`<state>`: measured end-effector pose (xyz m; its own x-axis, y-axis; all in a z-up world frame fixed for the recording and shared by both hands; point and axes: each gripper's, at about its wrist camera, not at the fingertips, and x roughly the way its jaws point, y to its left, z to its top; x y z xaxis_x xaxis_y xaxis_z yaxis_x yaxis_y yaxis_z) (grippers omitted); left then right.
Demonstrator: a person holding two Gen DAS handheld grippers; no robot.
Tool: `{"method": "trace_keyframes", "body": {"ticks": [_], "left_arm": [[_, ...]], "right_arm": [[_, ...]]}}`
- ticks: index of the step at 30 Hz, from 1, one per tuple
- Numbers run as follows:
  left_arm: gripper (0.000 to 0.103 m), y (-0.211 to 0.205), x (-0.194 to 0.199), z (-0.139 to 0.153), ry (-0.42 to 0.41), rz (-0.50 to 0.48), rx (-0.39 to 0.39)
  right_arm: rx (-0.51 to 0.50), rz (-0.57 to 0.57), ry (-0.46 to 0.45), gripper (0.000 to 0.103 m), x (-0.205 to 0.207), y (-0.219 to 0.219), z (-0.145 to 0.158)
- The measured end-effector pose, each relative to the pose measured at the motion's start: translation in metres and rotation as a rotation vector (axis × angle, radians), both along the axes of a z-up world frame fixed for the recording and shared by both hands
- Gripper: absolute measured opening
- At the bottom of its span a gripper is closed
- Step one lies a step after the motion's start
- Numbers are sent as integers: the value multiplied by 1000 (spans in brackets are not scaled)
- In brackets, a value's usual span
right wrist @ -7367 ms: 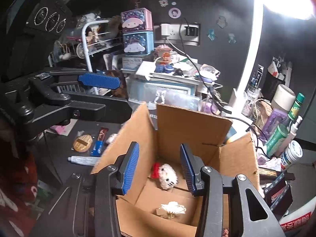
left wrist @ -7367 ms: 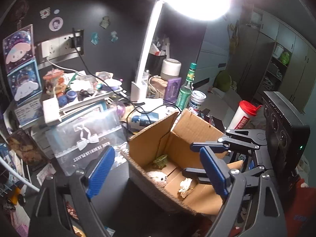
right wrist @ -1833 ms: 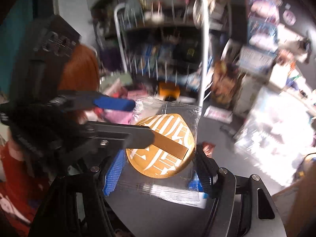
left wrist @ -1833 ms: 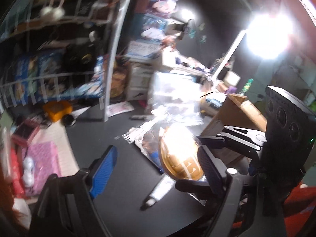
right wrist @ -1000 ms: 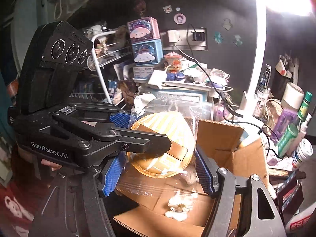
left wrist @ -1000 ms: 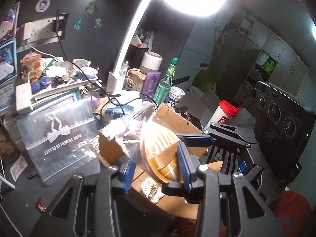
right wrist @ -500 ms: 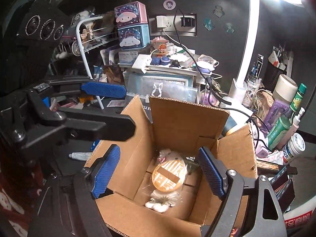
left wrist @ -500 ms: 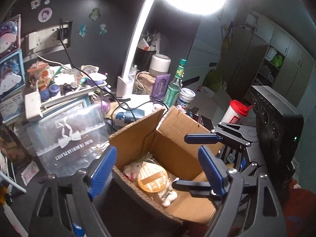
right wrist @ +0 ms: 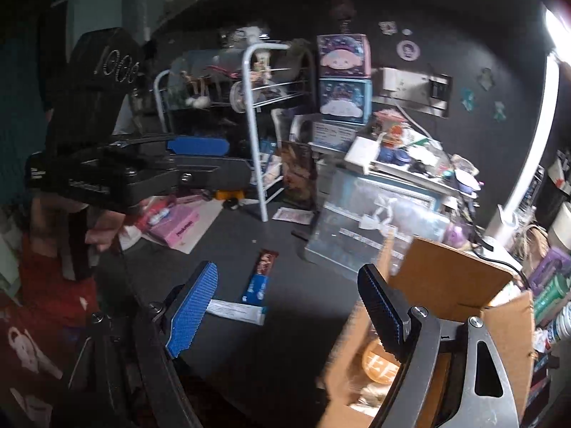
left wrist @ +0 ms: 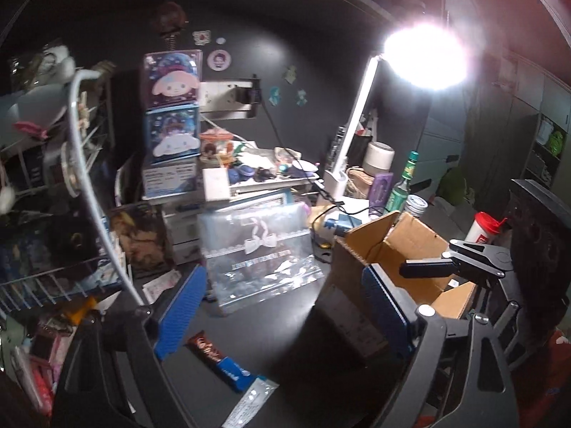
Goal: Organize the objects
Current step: 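Grasp the brown chocolate bar with the right gripper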
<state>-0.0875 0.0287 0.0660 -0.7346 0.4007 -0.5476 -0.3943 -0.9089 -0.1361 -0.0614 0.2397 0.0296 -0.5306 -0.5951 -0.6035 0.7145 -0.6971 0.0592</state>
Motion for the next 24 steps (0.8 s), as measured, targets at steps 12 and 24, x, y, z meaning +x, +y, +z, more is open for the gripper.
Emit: {"method": "trace_keyframes", "body": {"ticks": [12, 24], "left_arm": [[88, -89, 24, -98, -124, 235, -33], [88, -110, 22, -141, -217, 251, 15]], "right_arm": [[122, 69, -161, 70, -34, -123, -118], [245, -25, -180, 35, -83, -151, -178]]}}
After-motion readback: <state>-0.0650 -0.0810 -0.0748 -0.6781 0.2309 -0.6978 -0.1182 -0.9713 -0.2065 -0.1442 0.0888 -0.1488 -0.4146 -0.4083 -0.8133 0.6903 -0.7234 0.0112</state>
